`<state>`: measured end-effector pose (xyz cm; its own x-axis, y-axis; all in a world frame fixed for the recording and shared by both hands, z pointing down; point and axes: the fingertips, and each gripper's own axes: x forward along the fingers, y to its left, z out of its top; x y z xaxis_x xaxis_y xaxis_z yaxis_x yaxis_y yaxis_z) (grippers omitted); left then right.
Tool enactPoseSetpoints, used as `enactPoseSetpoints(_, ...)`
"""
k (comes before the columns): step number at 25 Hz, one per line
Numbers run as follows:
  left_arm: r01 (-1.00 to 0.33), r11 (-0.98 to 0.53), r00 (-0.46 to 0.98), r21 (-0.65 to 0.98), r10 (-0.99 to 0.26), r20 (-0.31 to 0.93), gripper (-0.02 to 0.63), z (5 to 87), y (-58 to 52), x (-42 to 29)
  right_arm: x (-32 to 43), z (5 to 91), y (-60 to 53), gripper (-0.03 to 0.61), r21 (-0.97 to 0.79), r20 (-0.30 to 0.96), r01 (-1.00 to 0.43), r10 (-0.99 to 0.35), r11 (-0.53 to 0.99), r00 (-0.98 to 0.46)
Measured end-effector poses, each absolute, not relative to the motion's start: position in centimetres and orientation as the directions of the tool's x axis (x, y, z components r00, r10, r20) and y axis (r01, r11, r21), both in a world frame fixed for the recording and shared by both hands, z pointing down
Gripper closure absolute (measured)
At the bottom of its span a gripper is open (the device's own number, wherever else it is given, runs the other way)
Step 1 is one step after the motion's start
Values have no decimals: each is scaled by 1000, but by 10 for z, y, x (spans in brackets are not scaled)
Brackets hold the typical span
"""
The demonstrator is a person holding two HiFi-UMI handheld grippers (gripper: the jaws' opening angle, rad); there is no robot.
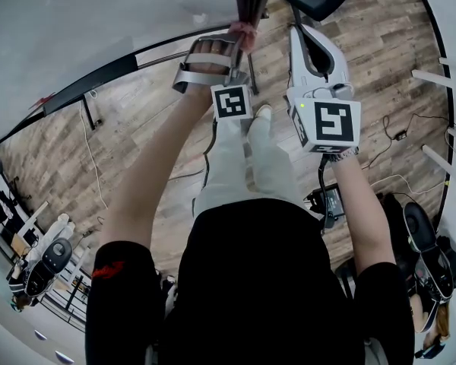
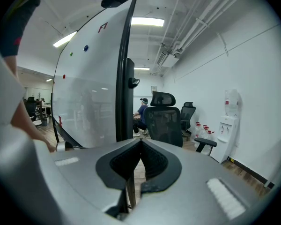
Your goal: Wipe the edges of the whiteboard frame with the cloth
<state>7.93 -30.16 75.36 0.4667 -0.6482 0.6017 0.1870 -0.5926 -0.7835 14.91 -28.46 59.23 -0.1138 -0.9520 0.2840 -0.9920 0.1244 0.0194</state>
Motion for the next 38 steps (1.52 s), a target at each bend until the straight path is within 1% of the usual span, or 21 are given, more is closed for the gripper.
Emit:
enactPoseSetpoints(3,149,-635,475,-758,-626,618,569,752,-295,78,150,592,-283,577,23,283,-992,-952,128,-116)
enactPoseSetpoints(5,85,-660,491,-746,-624,608,569,747,-292,77,149,592,-282,577,24,284,-991,-952,130,-118)
enactPoseSetpoints(12,-243,-692,529,-680,-682,504,569,702,-279,61,141,581,-274,577,26,273,-986,-950,166,-152)
enactPoseSetpoints(17,-518,-681,551,-518,-729,406,569,659,-266,40,131,567,-265,577,31,261,-980,-948,197,-182)
enactPoseSetpoints(20,-627,-665,565,-406,-747,351,569,632,-256,26,122,558,-259,577,28,252,-975,-946,219,-205)
enactPoseSetpoints(24,-693,-664,609,-280,-747,266,569,591,-237,13,107,539,-244,577,8,232,-968,-942,251,-242)
enactPoseSetpoints(31,-711,-670,672,-216,-737,76,569,506,-218,3,89,503,-218,577,-32,171,-952,-937,303,-304)
enactPoseSetpoints(33,-718,-672,675,-180,-736,55,569,489,-211,-3,86,492,-210,577,-28,148,-947,-936,320,-320)
enactPoseSetpoints(36,-751,-656,655,-76,-755,42,569,473,-197,-12,83,473,-193,577,-14,109,-942,-936,335,-334)
enactPoseSetpoints(38,-751,-659,658,-44,-752,30,569,464,-186,-15,82,459,-182,577,-5,86,-940,-936,341,-341)
